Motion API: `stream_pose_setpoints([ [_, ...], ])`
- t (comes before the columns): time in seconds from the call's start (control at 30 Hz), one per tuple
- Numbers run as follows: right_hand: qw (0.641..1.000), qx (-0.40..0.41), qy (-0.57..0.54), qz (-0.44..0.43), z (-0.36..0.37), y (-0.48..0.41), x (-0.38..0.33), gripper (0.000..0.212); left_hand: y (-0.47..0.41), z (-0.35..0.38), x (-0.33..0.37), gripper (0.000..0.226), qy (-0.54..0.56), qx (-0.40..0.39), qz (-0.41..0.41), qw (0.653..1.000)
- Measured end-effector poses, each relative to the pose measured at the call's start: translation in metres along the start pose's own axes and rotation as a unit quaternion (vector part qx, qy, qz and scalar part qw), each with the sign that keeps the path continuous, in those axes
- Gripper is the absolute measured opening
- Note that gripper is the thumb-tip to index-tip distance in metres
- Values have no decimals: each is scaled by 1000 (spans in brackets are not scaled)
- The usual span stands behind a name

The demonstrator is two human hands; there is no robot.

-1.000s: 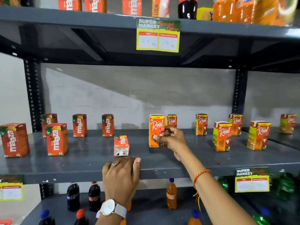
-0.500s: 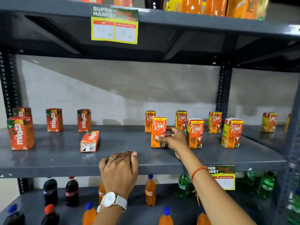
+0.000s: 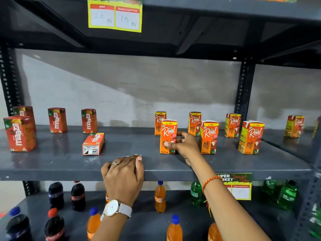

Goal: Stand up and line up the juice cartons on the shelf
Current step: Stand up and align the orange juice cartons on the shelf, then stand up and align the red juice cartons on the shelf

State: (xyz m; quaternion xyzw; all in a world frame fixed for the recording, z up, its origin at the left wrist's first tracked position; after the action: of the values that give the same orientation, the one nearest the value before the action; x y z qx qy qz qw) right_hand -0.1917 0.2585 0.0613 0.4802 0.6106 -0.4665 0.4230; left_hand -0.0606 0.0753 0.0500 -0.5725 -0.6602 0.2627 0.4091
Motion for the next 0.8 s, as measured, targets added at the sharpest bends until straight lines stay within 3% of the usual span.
stream_pose_setpoints([
  [0.27, 999, -4, 47, -4, 2, 6, -6, 56, -1, 0, 2, 44, 8, -59, 12, 998],
  [0.37, 997, 13, 73, 8, -1, 15, -7, 70, -1, -18, -8, 39, 57, -43, 50, 996],
  [0.43, 988, 101, 105, -50, -3, 38, -22, 75, -5, -42, -38, 37, 80, -10, 50, 995],
  [0.5, 952, 219, 130, -167, 5, 78, -53, 66, -12, -62, -80, 36, 59, 12, 35, 998],
  [0.53, 938, 244, 127, -213, 21, 95, -70, 60, -15, -70, -104, 36, 39, 14, 25, 999],
  [0.6, 943, 208, 112, -233, 68, 100, -90, 48, -24, -79, -154, 39, 5, 7, 9, 1000],
  [0.7, 994, 46, 75, -65, 148, 59, -87, 52, -36, -80, -213, 45, -29, -25, 1, 999],
  [0.8, 986, -72, 84, 122, 209, 31, -66, 50, -35, -72, -242, 41, -44, -49, 54, 996],
])
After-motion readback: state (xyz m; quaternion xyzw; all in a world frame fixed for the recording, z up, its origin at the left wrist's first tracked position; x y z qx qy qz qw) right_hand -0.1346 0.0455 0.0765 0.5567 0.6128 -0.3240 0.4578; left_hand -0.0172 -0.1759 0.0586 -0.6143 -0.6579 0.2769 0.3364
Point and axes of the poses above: each hand's wrist, its own y-axis away from the middle knuckle, its own z-axis out of the palm, x = y × z, the point moved 9 cm from there along -y, towards the middle knuckle, and after that the axes turned 8 degrees about -x, right-handed, at the moved point
